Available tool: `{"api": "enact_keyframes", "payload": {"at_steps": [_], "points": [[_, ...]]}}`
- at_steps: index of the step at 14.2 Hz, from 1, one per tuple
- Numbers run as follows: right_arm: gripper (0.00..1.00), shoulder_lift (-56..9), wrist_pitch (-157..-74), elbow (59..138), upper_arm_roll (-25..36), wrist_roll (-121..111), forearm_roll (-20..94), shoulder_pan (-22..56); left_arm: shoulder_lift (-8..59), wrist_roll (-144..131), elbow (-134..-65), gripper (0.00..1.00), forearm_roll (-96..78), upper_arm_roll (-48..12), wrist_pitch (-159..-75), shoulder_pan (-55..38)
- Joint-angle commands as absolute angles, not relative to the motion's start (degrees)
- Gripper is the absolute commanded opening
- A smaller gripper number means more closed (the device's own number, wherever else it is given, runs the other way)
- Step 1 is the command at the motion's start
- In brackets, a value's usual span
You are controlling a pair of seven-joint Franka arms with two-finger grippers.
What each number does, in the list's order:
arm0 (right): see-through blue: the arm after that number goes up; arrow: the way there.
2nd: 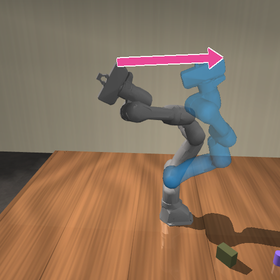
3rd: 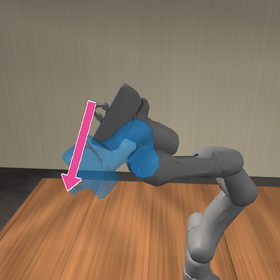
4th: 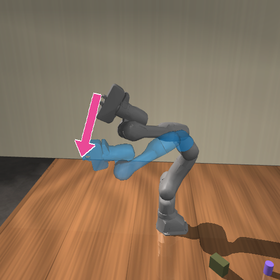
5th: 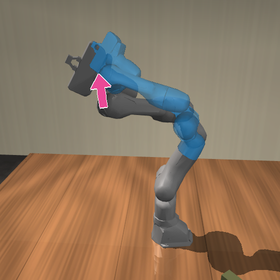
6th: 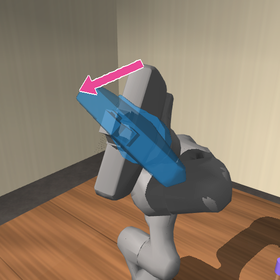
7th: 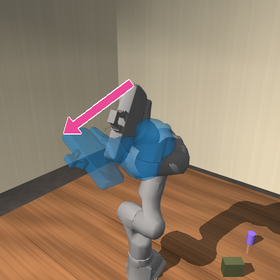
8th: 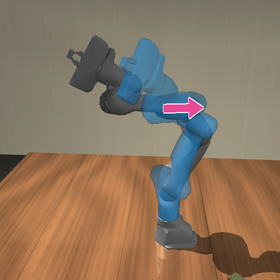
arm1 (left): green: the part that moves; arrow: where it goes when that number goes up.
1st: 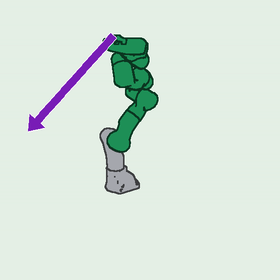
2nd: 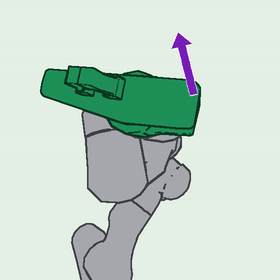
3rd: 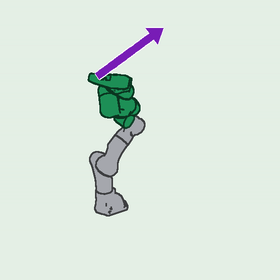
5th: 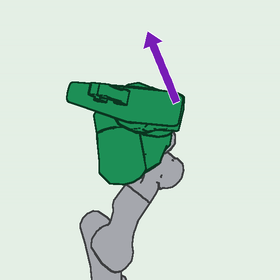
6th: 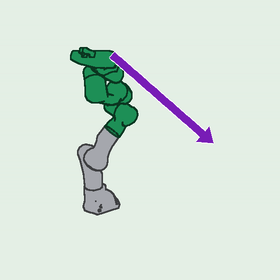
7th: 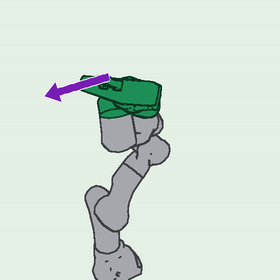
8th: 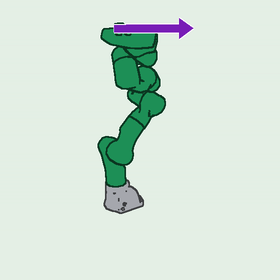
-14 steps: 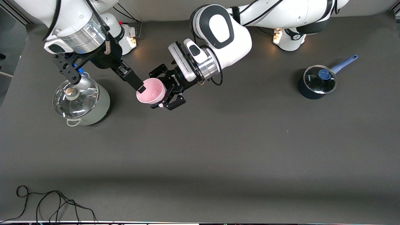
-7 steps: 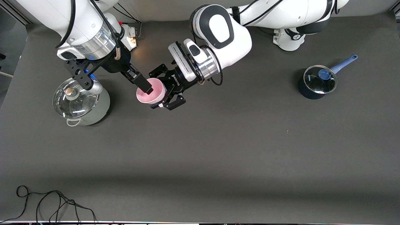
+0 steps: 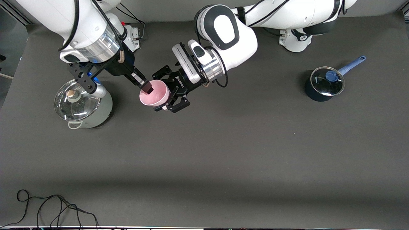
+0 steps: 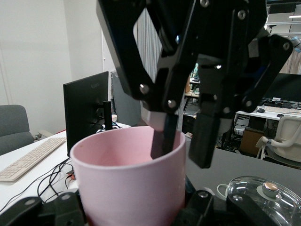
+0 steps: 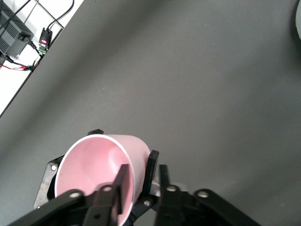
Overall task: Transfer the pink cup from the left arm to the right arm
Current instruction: 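Open the left gripper and withdraw it while the right gripper holds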
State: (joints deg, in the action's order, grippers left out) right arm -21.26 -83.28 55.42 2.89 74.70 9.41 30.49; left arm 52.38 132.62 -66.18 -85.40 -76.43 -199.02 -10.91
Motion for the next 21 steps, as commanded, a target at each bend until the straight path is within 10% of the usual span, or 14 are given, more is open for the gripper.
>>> {"api": "enact_keyframes", "payload": {"at_steps": [1, 9, 10, 11, 21], "points": [[0.0, -22.1, -82.5, 53.8, 3.0, 76.4, 10.3, 30.7, 51.4, 132.9, -64.8, 0.0, -85.9, -75.4, -200.7, -12.4], [0.0, -22.1, -82.9, 53.8, 3.0, 76.1, 10.0, 30.6, 51.4, 133.1, -64.9, 0.0, -85.6, -75.2, -200.7, -12.3], [0.0, -22.1, -83.1, 53.7, 3.1, 76.0, 9.8, 30.5, 51.3, 133.2, -65.2, 0.87, -84.3, -74.1, -200.7, -12.1], [0.0, -22.4, -83.2, 53.7, 3.2, 75.9, 9.8, 30.4, 51.3, 133.1, -65.3, 1.0, -83.8, -74.0, -200.7, -12.1], [0.0, -23.0, -87.8, 53.8, 3.8, 71.6, 0.7, 27.6, 50.4, 133.9, -72.5, 1.0, -82.8, -74.2, -200.2, -3.8]]}}
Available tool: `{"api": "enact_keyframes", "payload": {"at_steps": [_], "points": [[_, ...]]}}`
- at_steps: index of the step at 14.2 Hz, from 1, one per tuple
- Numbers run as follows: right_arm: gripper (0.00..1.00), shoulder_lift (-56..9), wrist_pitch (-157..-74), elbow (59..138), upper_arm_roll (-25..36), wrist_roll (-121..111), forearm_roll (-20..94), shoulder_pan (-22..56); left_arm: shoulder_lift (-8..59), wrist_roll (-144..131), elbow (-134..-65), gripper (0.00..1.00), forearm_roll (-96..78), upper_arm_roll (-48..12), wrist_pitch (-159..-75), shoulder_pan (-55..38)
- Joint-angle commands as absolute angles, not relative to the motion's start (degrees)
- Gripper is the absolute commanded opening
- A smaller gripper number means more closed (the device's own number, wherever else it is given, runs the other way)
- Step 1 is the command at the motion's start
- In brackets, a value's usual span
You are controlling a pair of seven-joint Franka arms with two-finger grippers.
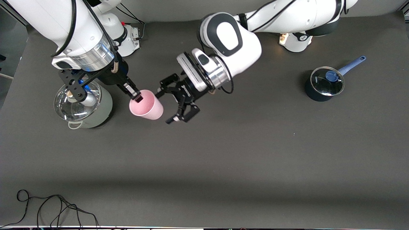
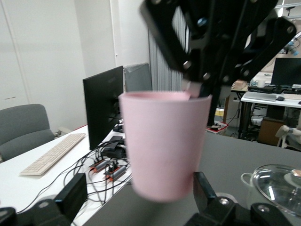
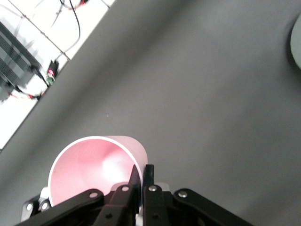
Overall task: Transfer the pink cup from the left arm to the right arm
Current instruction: 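Open the left gripper and withdraw it while the right gripper holds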
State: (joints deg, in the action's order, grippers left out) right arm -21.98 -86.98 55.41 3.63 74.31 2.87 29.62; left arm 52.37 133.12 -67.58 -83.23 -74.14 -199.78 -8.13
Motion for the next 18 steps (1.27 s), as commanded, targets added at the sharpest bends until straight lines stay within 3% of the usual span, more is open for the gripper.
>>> {"api": "enact_keyframes", "payload": {"at_steps": [1, 9, 13, 18], "points": [[0.0, -23.6, -87.8, 53.7, 3.7, 68.8, 0.5, 26.0, 50.3, 135.8, -74.9, 1.0, -82.4, -74.4, -200.0, -1.5], [0.0, -24.9, -87.1, 56.3, 3.7, 25.9, -1.8, 4.2, 49.7, 147.5, -96.5, 1.0, -82.4, -80.0, -198.7, 21.2], [0.0, -24.8, -86.8, 58.2, 3.9, -2.3, -1.1, -7.5, 50.1, 154.5, -96.9, 1.0, -82.4, -80.1, -197.6, 23.9], [0.0, -25.4, -88.3, 62.9, 3.8, -21.9, 1.6, -12.6, 50.5, 157.0, -96.3, 1.0, -80.3, -77.7, -189.0, 25.2]]}}
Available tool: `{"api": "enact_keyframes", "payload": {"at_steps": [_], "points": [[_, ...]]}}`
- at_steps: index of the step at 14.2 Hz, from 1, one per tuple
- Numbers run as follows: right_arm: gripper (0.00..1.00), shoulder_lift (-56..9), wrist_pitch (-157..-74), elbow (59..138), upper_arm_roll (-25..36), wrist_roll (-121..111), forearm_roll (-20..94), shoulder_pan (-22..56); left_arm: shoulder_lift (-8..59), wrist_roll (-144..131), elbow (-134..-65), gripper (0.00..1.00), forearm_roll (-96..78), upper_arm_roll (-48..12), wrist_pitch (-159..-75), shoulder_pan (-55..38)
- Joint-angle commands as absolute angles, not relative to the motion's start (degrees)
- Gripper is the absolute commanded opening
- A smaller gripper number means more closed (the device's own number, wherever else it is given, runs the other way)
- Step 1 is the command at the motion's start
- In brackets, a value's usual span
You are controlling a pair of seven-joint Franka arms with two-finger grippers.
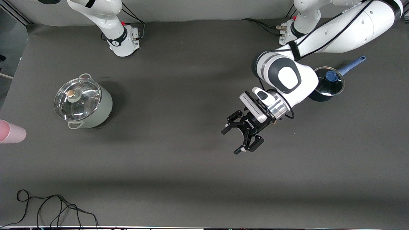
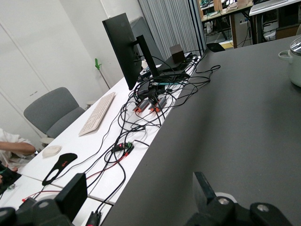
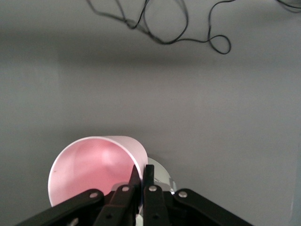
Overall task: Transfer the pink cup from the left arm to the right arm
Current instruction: 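Lower the pink cup onto the table with the right gripper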
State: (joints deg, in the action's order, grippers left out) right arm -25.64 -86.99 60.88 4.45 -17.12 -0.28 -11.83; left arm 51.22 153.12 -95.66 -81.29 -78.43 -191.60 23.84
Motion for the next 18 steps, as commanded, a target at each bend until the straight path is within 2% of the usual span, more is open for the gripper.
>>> {"api": "enact_keyframes", "payload": {"at_steps": [1, 4, 7, 9, 12, 18], "points": [[0.0, -25.5, -90.7, 64.7, 3.8, -23.0, 3.7, -12.9, 50.7, 156.9, -96.2, 1.0, -78.5, -76.0, -184.3, 25.8], [0.0, -25.3, -102.8, 75.3, 3.7, -25.1, 4.9, -12.7, 50.6, 156.9, -96.2, 1.0, -74.3, -72.0, -170.6, 30.0], [0.0, -27.2, -111.9, 81.5, 3.5, -27.8, 5.1, -12.4, 50.2, 154.6, -96.7, 1.0, -65.9, -66.3, -154.2, 35.1], [0.0, -30.8, -116.1, 81.9, 3.1, -27.8, 6.3, -12.0, 49.0, 142.3, -95.2, 1.0, -50.3, -61.1, -140.3, 37.5], [0.0, -35.4, -121.3, 82.0, 3.0, -27.9, 6.3, -10.5, 49.0, 121.8, -88.5, 1.0, -25.7, -60.5, -121.1, 42.9], [0.0, -41.8, -127.9, 82.1, 3.0, -33.8, 6.3, -11.2, 46.1, 106.0, -84.6, 1.0, -13.8, -60.8, -105.2, 49.0]]}}
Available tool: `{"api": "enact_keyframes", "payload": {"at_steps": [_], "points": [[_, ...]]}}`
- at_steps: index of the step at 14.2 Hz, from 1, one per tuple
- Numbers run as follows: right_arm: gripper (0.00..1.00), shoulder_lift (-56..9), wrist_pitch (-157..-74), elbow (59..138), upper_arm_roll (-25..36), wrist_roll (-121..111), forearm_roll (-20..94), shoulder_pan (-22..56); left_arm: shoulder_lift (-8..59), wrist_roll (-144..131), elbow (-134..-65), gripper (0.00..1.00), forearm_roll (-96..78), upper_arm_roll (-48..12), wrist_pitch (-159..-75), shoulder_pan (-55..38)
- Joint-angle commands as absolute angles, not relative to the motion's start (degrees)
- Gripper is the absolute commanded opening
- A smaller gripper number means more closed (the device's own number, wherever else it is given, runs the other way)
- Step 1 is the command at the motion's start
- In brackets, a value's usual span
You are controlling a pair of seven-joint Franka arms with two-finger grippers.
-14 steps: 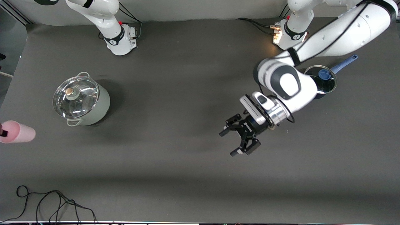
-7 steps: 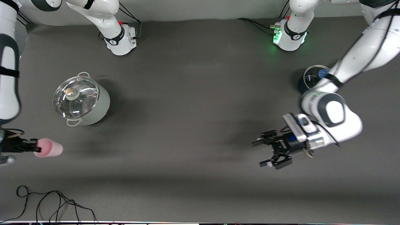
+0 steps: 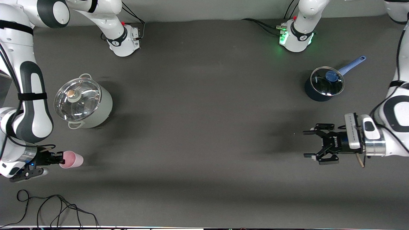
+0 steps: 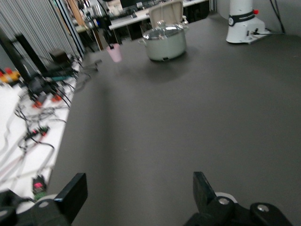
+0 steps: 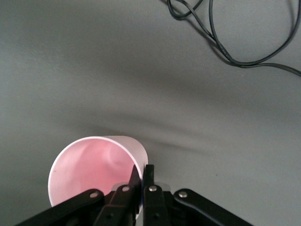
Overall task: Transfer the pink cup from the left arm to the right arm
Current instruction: 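Lower the pink cup onto the table with the right gripper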
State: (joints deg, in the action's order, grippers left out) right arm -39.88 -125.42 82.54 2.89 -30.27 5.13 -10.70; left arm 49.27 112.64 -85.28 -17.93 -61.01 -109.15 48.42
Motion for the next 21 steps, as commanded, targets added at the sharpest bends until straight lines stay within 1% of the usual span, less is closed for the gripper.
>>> {"api": "enact_keyframes", "payload": {"at_steps": [1, 3, 5, 6, 7, 8, 9, 10, 13, 15, 21], "points": [[0.0, -42.6, -128.8, 82.1, 3.0, -34.2, 6.3, -11.5, 45.9, 102.7, -82.9, 1.0, -12.1, -60.8, -101.2, 49.0], [0.0, -43.9, -130.9, 82.0, 3.0, -34.2, 6.5, -11.5, 43.0, 97.0, -81.4, 1.0, -7.6, -60.6, -94.9, 49.1], [0.0, -44.3, -131.2, 81.9, 3.0, -34.1, 6.6, -11.5, 37.7, 95.0, -81.6, 1.0, -6.4, -59.9, -91.2, 50.1], [0.04, -44.3, -131.2, 81.7, 3.0, -34.1, 6.6, -11.5, 35.2, 93.2, -81.8, 1.0, -5.8, -59.8, -89.7, 50.4], [0.24, -44.3, -131.2, 81.7, 3.0, -34.0, 6.6, -11.5, 32.5, 91.3, -81.9, 1.0, -3.7, -59.7, -87.7, 51.1], [0.5, -44.3, -131.2, 81.7, 3.0, -34.0, 6.6, -11.5, 30.3, 90.2, -81.8, 1.0, -1.5, -59.7, -85.6, 51.2], [0.8, -44.2, -131.1, 81.7, 3.0, -34.0, 6.6, -11.5, 28.2, 89.0, -81.8, 1.0, -0.7, -59.6, -84.0, 51.3], [0.99, -43.9, -131.0, 81.6, 3.0, -33.9, 6.6, -11.6, 25.7, 87.7, -81.8, 1.0, 0.4, -59.3, -82.6, 51.5], [1.0, -42.5, -129.1, 81.6, 3.2, -34.5, 6.4, -12.4, 19.4, 85.2, -81.7, 1.0, 5.0, -59.4, -80.7, 51.6], [1.0, -39.9, -125.1, 81.6, 3.5, -34.5, 6.2, -12.4, 16.5, 83.9, -81.5, 1.0, 7.3, -59.4, -79.2, 51.6], [1.0, -28.0, -110.9, 81.7, 3.8, -27.8, 5.8, -11.7, 11.4, 73.7, -81.2, 1.0, 11.9, -59.3, -78.7, 51.6]]}}
